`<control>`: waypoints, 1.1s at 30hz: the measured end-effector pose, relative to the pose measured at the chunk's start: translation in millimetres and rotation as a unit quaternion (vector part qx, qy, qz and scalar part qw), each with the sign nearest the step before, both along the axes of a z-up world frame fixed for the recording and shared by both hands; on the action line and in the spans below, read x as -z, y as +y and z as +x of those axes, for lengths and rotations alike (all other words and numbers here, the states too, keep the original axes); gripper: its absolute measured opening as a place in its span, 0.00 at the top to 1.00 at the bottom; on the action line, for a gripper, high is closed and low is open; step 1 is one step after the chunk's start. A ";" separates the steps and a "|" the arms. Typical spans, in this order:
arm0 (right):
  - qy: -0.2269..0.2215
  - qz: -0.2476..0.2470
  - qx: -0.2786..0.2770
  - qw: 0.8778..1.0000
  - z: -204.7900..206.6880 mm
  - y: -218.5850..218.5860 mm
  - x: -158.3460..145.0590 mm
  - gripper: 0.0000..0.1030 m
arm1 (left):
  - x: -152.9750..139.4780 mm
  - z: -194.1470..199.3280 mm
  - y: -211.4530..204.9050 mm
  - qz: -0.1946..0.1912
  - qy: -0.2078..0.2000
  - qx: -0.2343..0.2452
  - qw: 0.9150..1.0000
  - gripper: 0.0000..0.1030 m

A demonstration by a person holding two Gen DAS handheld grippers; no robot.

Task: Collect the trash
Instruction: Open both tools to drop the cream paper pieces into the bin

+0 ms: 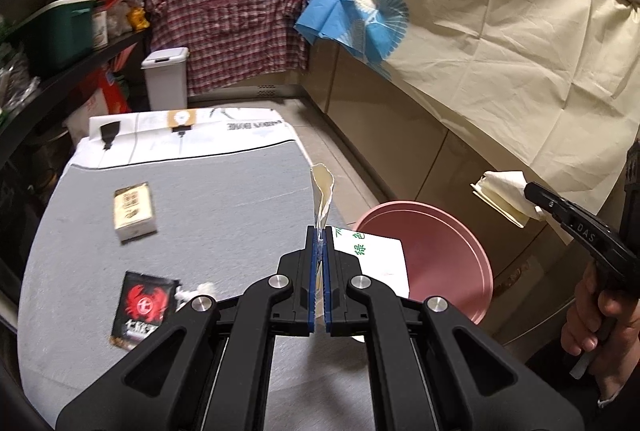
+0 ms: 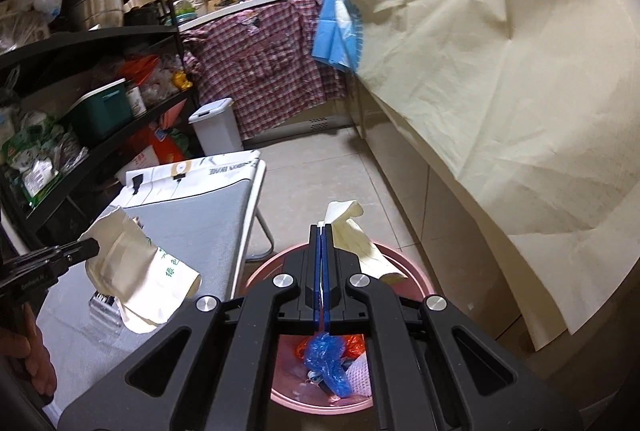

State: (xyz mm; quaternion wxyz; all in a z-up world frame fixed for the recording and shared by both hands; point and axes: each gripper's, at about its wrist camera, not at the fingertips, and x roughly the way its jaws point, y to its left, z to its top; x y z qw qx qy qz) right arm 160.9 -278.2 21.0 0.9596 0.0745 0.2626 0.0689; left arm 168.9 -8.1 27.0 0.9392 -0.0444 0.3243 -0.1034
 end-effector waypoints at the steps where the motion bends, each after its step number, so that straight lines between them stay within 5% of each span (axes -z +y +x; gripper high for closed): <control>1: 0.001 0.002 0.003 1.000 1.0 -2.1 0.6 0.99 | 0.3 2.5 -3.8 0.001 0.001 0.004 1.000 0.98; 27: 0.045 -0.020 -0.002 0.999 33.8 -1.1 23.3 0.99 | 45.9 54.9 -107.6 0.038 0.049 0.072 0.995 0.97; 31: 0.067 -0.028 0.003 0.997 38.9 -0.3 31.9 0.94 | 54.0 57.4 -108.5 0.036 0.071 0.076 0.994 0.89; 33: 0.071 -0.024 0.004 0.997 40.0 -2.5 33.7 0.80 | 53.4 54.9 -105.5 0.031 0.070 0.073 0.994 0.85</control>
